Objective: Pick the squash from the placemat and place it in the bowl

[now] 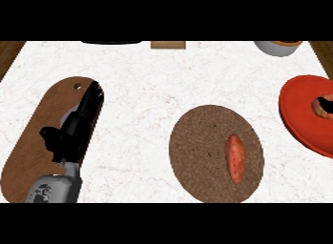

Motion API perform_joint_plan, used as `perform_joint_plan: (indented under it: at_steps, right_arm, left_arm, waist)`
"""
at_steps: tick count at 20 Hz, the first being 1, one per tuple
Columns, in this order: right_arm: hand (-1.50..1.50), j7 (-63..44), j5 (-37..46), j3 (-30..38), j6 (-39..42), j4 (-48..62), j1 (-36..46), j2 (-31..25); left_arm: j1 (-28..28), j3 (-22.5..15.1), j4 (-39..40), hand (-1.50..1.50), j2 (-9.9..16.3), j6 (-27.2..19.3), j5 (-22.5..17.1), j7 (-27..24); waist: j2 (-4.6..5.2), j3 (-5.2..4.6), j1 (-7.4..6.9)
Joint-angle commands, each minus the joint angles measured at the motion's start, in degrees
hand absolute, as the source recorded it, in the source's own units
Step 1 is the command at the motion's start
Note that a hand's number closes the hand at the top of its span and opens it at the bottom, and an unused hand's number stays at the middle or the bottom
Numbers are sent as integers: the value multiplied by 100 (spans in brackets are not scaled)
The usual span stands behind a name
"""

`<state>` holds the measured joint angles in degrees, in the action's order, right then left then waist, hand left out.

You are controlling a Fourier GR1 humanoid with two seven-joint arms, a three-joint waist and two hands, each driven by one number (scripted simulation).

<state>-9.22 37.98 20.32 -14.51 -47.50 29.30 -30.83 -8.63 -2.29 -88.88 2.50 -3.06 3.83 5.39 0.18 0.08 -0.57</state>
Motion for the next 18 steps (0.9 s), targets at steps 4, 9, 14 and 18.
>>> perform_joint_plan:
  at_steps: [4,9,14,18]
  right_arm:
    - [-150,1836,-969,613,-31,763,-101,183]
    - [-150,2142,-1373,971,-322,429,270,83]
    - [-150,1864,-1964,1243,-59,-237,15,30]
    - [-150,1491,-2637,1557,653,-1133,-668,-65]
  left_arm:
    - [224,24,-120,0,80,180,-120,35]
    - [-278,154,252,0,4,-11,-51,74]
    - [9,-85,-79,0,-157,-103,78,96]
    - [373,10,-249,0,-41,-47,36,-10]
  waist:
    - [-2,3,-12]
    - [-5,-3,43]
    - [-28,-8,70]
    - [-50,-11,136]
